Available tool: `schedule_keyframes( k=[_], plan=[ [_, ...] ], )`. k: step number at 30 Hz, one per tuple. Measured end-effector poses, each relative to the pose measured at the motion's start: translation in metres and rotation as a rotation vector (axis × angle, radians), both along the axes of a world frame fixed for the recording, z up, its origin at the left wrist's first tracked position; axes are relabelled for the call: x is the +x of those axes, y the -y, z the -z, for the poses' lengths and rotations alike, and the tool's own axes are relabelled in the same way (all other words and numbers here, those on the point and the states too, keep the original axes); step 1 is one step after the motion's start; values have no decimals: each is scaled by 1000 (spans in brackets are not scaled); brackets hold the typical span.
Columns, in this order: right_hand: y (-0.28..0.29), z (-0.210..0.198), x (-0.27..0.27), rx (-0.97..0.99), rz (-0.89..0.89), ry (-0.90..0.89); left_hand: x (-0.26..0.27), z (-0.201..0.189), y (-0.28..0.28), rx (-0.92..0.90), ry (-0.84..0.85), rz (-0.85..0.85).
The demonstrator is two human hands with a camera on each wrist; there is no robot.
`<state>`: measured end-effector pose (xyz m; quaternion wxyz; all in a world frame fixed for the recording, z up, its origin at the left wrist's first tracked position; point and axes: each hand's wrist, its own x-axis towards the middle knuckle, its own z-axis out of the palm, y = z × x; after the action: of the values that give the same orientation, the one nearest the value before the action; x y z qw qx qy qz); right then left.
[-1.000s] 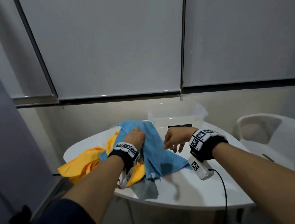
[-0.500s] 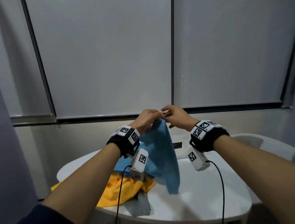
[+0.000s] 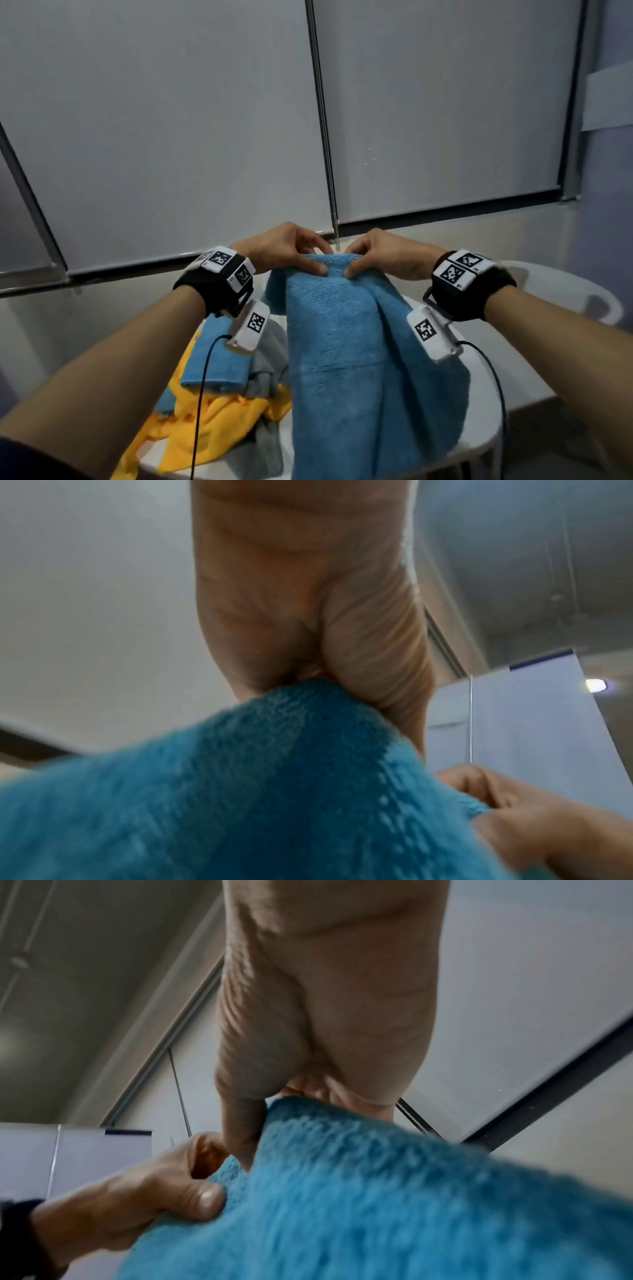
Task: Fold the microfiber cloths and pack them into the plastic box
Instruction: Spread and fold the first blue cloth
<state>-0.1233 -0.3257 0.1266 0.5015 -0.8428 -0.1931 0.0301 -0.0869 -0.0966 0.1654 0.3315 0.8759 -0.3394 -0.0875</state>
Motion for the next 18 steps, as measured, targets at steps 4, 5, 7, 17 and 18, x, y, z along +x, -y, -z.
schedule_keyframes(
  k=[4, 5, 7, 17, 18],
  plan=[
    [21, 4, 15, -144, -12, 54, 26, 6, -4, 309, 127, -66],
    [27, 4, 19, -143, -13, 66, 32, 7, -7, 336, 155, -94],
    [38, 2, 26, -108, 9, 83, 46, 7, -15, 343, 231, -147],
    [117, -22, 67, -547, 432, 501, 66, 3, -63, -345, 334, -429],
    [123, -17, 69, -509, 463, 494, 67, 12, -65, -387, 305, -419]
  ],
)
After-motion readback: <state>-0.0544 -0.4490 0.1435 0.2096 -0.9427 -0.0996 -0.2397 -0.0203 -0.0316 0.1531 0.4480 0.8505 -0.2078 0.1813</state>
